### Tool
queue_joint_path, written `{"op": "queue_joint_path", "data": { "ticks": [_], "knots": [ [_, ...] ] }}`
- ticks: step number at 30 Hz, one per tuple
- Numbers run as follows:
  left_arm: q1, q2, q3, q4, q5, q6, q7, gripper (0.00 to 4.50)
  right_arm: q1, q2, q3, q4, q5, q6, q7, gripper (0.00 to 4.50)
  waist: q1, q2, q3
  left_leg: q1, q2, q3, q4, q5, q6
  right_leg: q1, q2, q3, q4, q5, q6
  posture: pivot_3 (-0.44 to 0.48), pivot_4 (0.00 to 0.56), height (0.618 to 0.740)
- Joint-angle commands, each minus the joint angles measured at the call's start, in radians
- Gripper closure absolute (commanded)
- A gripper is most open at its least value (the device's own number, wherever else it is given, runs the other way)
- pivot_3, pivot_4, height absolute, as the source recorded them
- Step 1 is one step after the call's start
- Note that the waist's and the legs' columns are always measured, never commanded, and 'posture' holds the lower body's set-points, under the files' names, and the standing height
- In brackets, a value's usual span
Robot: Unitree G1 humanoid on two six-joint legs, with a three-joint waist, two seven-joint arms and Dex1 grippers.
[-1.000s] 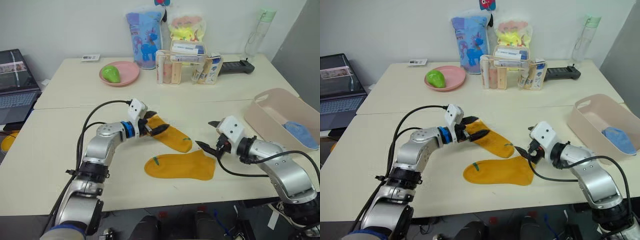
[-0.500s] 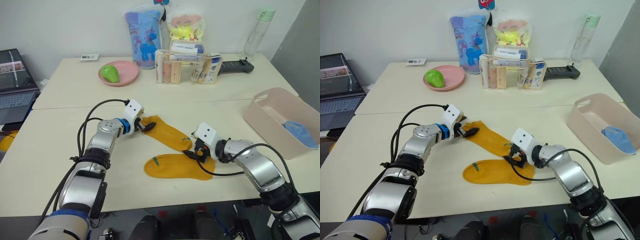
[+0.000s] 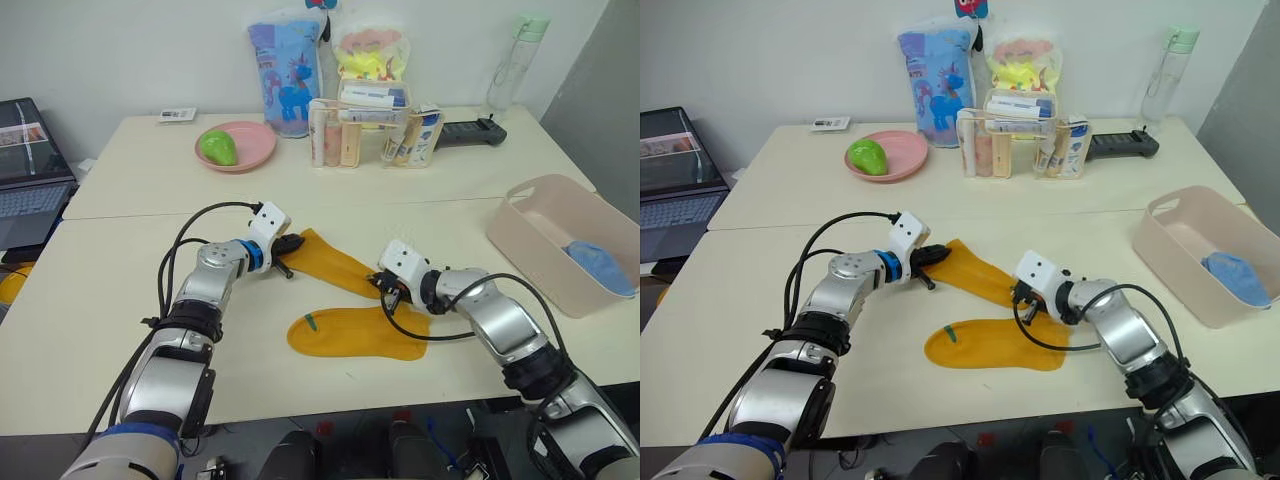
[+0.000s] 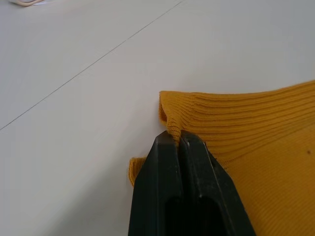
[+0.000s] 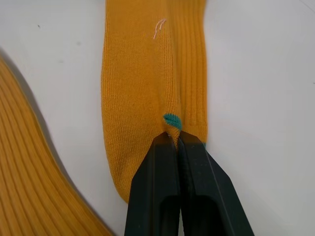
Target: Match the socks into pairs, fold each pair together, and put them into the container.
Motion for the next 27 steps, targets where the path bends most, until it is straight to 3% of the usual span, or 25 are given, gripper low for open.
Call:
{"op": "queue_joint_path", "data": {
  "ticks": [1,5,10,17,19,24,27],
  "knots": [
    [0.073,0.040,0.032,-0.160,-0.057,0.109,-0.057,4.47,-0.006,-0.037,-0.037,-0.005,-0.028,-0.060,0.009,4.50,-0.004,0.000,0.000,0.000,0.000,0.000,0.000,0.000,0.000,0.000,0.000,0.000,0.000,0.000,0.000,0.000,0.150,0.740],
    [0.156,0.070,0.051,-0.319,-0.110,0.256,-0.077,4.47,-0.030,-0.039,-0.041,0.027,-0.051,-0.118,0.004,4.50,-0.016,0.000,0.000,0.000,0.001,0.000,-0.001,0.000,0.000,0.000,0.000,0.000,0.000,0.000,0.000,0.000,0.150,0.740],
    [0.213,0.051,0.178,-0.707,-0.405,0.782,-0.021,4.47,-0.131,-0.014,-0.036,0.185,-0.124,-0.247,-0.038,4.50,-0.023,0.000,0.000,0.000,0.001,0.000,0.000,0.000,0.000,-0.001,0.000,0.000,0.001,0.000,0.000,0.000,0.150,0.740],
    [0.359,0.049,0.194,-0.955,-0.497,0.986,0.080,4.47,-0.278,0.073,-0.057,0.442,-0.162,-0.411,-0.080,4.50,-0.030,0.000,0.000,0.003,0.001,0.001,-0.002,0.000,0.000,0.000,0.000,0.001,0.001,0.000,0.000,0.000,0.150,0.740],
    [0.393,-0.003,0.217,-0.993,-0.528,1.029,0.140,4.47,-0.303,0.093,-0.052,0.496,-0.167,-0.448,-0.075,4.50,-0.026,0.000,0.000,0.003,0.001,0.000,-0.001,0.000,-0.001,0.000,0.000,0.000,0.000,0.000,0.000,0.000,0.150,0.740],
    [0.405,-0.232,0.336,-1.066,-0.643,1.153,0.328,4.47,-0.335,0.157,-0.053,0.577,-0.167,-0.522,-0.062,4.50,-0.022,0.000,0.000,0.003,0.001,0.000,0.000,0.000,-0.001,0.001,0.000,0.000,-0.001,0.000,0.000,0.000,0.150,0.740],
    [0.424,-0.260,0.335,-1.097,-0.668,1.177,0.360,4.47,-0.351,0.175,-0.049,0.616,-0.178,-0.550,-0.055,4.50,-0.025,0.000,0.000,0.003,0.001,0.001,0.000,0.000,-0.001,0.001,0.000,0.001,0.000,0.000,0.000,0.000,0.150,0.740]
  ]
}}
